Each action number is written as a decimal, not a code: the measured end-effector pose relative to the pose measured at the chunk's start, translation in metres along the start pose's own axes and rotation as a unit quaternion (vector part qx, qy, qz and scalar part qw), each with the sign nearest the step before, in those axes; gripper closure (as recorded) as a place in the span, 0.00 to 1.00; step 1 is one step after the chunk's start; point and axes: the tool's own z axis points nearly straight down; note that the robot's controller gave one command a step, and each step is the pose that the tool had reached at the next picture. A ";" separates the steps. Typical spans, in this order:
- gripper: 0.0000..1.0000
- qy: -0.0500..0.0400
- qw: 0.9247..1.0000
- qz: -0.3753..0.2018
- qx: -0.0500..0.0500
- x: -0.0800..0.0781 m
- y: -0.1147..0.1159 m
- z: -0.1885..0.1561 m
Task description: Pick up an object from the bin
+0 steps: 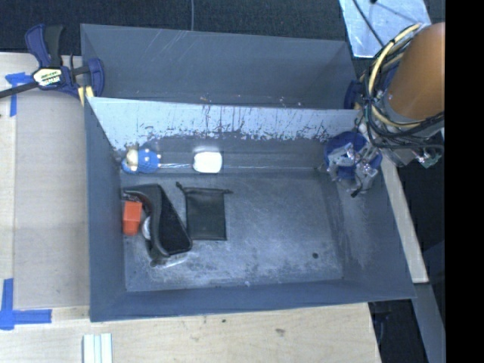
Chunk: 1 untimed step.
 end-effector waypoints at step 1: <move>1.00 -0.001 1.000 -0.003 0.001 -0.014 -0.004 -0.087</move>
Offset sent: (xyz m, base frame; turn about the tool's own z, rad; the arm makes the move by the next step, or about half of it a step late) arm 0.0097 0.0062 0.0808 -0.0102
